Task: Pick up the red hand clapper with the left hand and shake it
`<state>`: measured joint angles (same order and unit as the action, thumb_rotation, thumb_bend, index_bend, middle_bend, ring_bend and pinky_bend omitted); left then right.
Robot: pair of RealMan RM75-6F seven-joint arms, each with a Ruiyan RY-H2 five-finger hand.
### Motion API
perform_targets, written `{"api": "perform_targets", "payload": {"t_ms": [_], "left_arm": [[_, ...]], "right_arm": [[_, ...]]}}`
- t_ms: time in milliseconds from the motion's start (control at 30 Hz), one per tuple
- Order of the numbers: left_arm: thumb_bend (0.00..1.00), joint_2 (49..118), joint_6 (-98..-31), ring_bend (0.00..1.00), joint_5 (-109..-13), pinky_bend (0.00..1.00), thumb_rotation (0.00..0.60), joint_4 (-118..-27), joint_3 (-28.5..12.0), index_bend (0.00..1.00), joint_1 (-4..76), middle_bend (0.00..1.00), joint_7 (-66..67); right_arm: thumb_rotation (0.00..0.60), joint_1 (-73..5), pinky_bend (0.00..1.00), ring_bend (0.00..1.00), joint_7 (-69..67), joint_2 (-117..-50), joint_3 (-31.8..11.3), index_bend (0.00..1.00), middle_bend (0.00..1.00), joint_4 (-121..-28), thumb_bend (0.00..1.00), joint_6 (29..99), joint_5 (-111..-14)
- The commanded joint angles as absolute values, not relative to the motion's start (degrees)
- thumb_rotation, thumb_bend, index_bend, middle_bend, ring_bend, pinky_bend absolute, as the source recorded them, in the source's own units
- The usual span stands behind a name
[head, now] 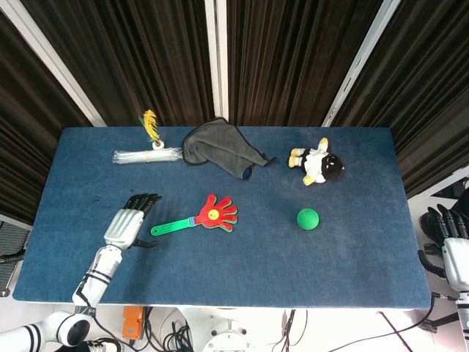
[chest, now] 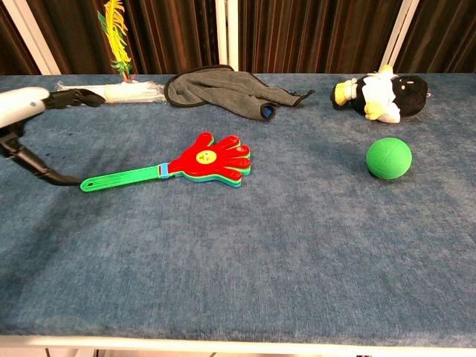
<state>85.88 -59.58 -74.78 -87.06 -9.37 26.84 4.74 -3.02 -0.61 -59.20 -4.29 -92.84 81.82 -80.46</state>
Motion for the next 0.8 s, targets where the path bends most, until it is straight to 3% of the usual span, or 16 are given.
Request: {"api": "perform_targets", "payload": {"t_ms": [33,500,800], "left_arm": [[0.05,88.9,-57.7,0.0,-72.5,0.0,0.6,-84.6,-10.7,0.16,28.7,0.09,2.6],[0.05,97.1,-51.0,0.0,-63.7,0.0,0.562,-77.9,-12.7,0.23,34.2,0.1,3.0],[0.06,99.9,-51.0,0.0,-58.8,0.0,0.467,-75.9,-14.0,0.26,37.4,0.1,10.1]], "right_arm": [[0.6,-3.1,0.0,0.0,-0.7,-59.2,-4.2,0.0,0.0,-92.7,0.24,81.6,-80.4],[0.6,-3.1,0.0,0.0,-1.2,-59.0,-4.5,0.0,0.0,-92.5,0.24,81.5,-80.2],[0.6,-3.2,0.0,0.0,-2.0,-59.0,-4.7,0.0,0.0,-91.8,0.24,81.0,-79.6]]}}
